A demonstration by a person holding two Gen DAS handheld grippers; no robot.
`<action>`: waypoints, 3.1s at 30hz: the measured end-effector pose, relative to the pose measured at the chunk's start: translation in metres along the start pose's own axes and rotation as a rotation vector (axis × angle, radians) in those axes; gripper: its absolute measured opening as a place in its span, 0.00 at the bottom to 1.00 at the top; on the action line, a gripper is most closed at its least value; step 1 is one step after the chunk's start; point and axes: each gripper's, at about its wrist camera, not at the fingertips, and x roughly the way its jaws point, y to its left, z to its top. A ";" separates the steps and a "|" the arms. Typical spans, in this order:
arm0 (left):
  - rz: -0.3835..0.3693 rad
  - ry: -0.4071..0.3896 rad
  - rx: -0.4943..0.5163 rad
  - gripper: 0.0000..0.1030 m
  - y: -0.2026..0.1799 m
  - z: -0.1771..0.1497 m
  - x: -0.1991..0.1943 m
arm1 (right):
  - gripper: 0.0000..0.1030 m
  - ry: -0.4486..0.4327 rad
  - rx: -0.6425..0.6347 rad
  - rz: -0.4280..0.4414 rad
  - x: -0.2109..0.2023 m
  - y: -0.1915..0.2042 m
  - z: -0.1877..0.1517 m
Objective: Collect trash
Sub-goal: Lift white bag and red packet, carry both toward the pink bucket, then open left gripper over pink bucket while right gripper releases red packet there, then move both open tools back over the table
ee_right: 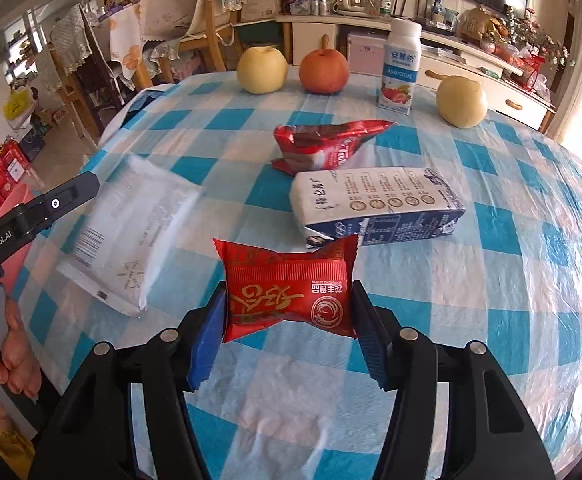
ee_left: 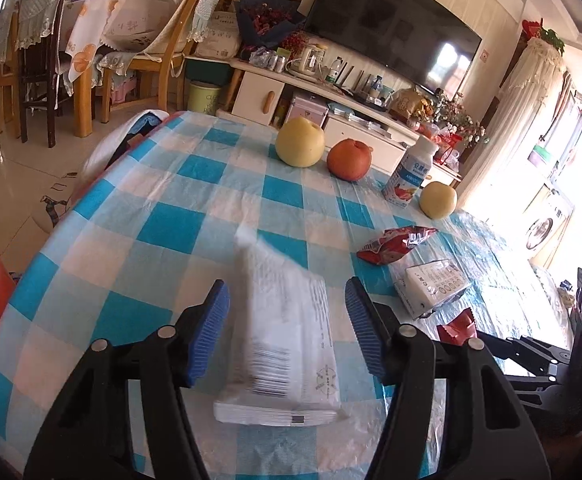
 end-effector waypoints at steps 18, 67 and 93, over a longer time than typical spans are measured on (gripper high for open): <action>0.040 0.223 0.019 0.84 0.005 -0.020 0.041 | 0.58 -0.034 -0.046 0.063 -0.006 0.040 0.009; 0.471 -0.309 -0.485 0.74 0.188 0.026 -0.109 | 0.59 -0.064 -0.288 0.396 -0.021 0.240 0.059; 0.503 -0.353 -0.651 0.88 0.315 0.010 -0.158 | 0.86 -0.054 -0.243 0.505 0.025 0.340 0.086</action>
